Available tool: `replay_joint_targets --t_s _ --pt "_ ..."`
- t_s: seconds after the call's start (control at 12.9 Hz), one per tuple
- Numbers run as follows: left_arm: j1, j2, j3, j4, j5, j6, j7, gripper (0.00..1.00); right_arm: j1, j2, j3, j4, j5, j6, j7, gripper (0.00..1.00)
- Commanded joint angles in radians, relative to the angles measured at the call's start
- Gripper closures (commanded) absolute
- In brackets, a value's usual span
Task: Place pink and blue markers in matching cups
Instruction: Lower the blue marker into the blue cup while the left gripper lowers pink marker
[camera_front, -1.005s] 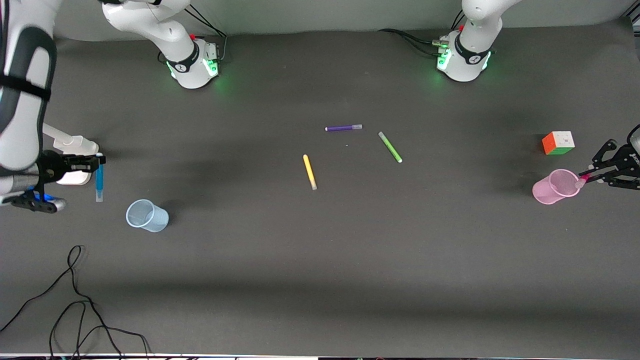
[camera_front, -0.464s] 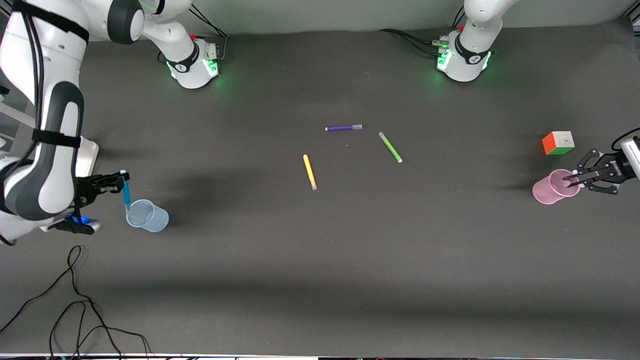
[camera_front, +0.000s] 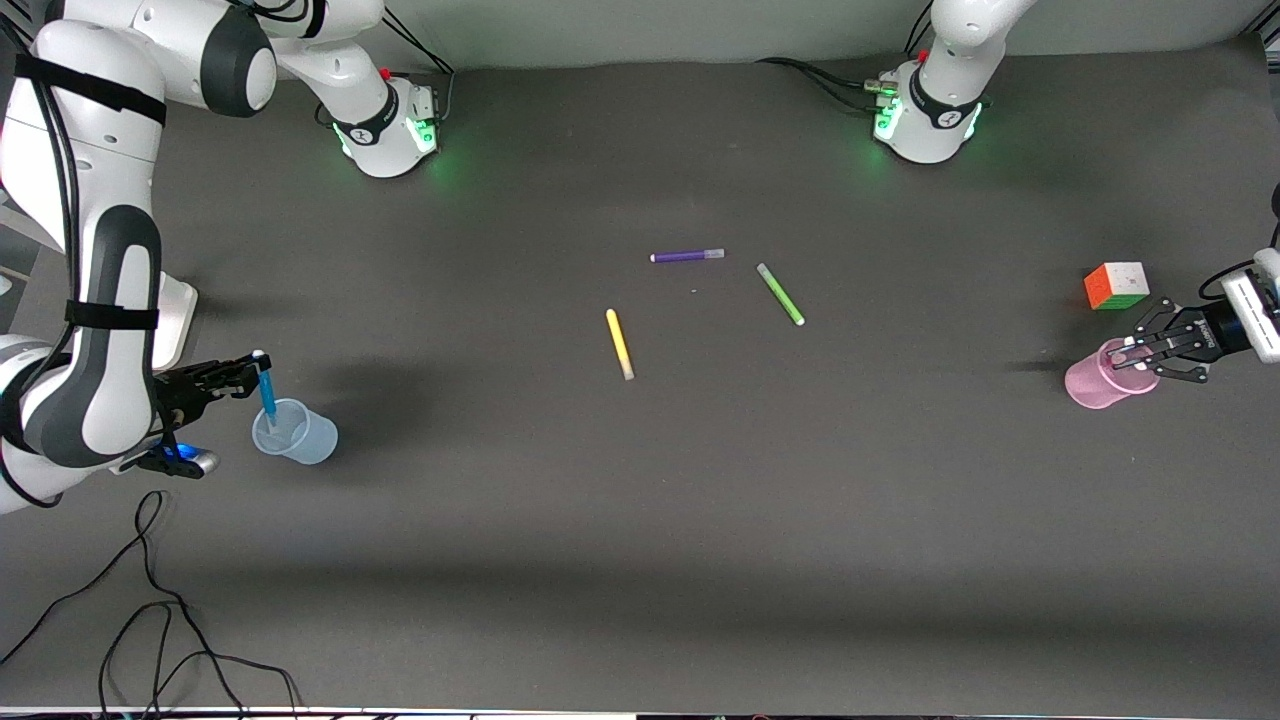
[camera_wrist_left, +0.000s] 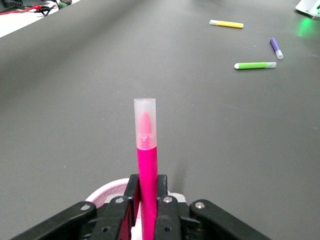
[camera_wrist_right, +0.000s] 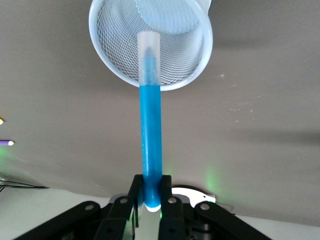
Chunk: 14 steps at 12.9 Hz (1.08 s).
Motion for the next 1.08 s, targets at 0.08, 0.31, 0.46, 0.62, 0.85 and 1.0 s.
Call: replay_joint_targets --t_s 0.08,0.31,0.46,0.62,0.85,1.0 --pt "0.014 0.015 -0.013 0.020 -0.022 -0.022 0.028 0.72 -0.007 0.026 0.000 0.045 0.026 -0.019 -0.020 1.00" --pt "0.012 0.018 -0.016 0.025 -0.024 -0.021 0.031 0.01 -0.007 0.030 0.000 0.045 0.024 -0.015 -0.018 0.91" --pt "0.009 0.021 -0.016 0.037 -0.024 -0.019 0.031 0.01 -0.005 0.030 0.000 0.045 0.024 -0.015 -0.018 0.55" --pt "0.005 0.010 -0.016 0.046 -0.024 -0.022 0.025 0.01 -0.005 0.027 -0.002 0.045 0.024 -0.015 -0.018 0.25" --pt "0.003 -0.042 -0.016 0.057 -0.019 -0.059 -0.047 0.01 -0.002 0.007 -0.002 0.051 0.018 -0.016 -0.015 0.00" --pt "-0.011 -0.115 -0.016 0.056 -0.002 -0.073 -0.154 0.01 0.018 -0.022 -0.008 0.086 0.007 -0.016 -0.003 0.00"
